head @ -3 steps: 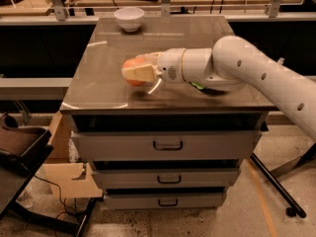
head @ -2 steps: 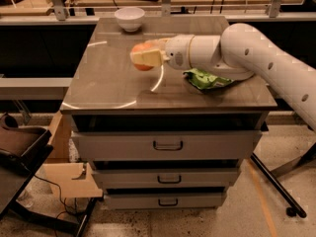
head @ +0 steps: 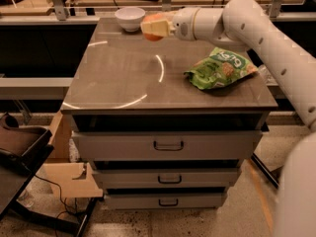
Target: Move orange near white bowl
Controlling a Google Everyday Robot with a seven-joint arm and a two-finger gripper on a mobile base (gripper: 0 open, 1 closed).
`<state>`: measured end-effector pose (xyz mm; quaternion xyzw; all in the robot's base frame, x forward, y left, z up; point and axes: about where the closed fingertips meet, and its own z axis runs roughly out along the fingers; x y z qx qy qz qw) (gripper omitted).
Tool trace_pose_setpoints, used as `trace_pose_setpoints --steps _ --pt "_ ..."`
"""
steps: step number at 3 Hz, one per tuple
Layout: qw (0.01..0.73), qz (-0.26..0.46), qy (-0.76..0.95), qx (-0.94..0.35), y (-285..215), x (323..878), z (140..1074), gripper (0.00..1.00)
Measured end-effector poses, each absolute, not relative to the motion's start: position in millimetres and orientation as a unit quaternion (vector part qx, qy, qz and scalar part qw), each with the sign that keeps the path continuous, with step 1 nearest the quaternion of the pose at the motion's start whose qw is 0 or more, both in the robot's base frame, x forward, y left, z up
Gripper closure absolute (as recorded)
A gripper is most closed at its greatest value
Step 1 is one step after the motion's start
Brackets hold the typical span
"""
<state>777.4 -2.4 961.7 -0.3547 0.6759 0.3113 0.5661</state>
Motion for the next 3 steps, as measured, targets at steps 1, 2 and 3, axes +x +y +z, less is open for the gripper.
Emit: trace_pose_setpoints --steps 1,2,3 --pt "0.589 0.287 0.681 -0.327 -10.9 825.4 975.0 1.0" --pt "0.602 0.261 0.693 -0.297 -15.1 860.9 978.3 1.0" --pt "0.608 0.235 0.71 -0.268 -16.3 886.2 974.3 1.0"
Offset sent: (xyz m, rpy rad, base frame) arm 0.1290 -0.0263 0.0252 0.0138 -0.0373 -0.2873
